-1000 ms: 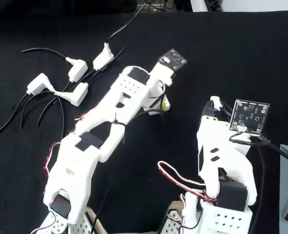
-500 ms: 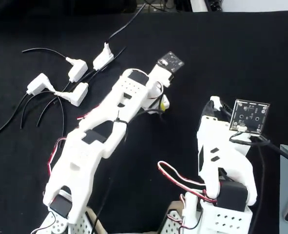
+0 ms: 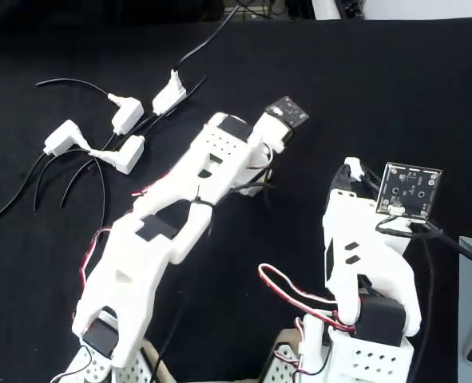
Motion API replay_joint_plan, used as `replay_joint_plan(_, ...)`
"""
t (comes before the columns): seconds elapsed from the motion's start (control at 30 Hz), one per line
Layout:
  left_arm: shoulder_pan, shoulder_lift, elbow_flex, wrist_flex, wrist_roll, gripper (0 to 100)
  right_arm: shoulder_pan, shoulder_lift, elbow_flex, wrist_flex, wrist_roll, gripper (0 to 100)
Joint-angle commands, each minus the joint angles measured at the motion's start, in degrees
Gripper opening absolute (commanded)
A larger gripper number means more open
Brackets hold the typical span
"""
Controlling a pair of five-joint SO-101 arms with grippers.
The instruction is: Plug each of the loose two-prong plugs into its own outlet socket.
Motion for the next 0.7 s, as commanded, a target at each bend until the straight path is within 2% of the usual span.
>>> replay_joint_plan(0.0,0.13,-9.93,0.22,9.05,2.99,3,0.35,-0.22,-0.66,-1.32,0.53,1.4)
replay_joint_plan(0.13,-2.15,-18.02,5.93,13.19,9.93,3,0.26,0.22,-0.40,-1.32,1.67,1.4)
replay_joint_plan(0.3,-4.18,-30.68,22.11,11.60,9.32,3,-2.99,0.22,-0.22,-0.88,1.67,1.4)
replay_joint_plan(0.53,-9.19,-52.66,52.97,-4.13,5.54,3,-7.91,0.22,0.40,-0.09,1.58,1.4)
replay_joint_plan(0.67,-12.53,-59.34,65.80,-13.19,1.85,3,-10.64,0.22,1.36,0.00,1.67,1.4)
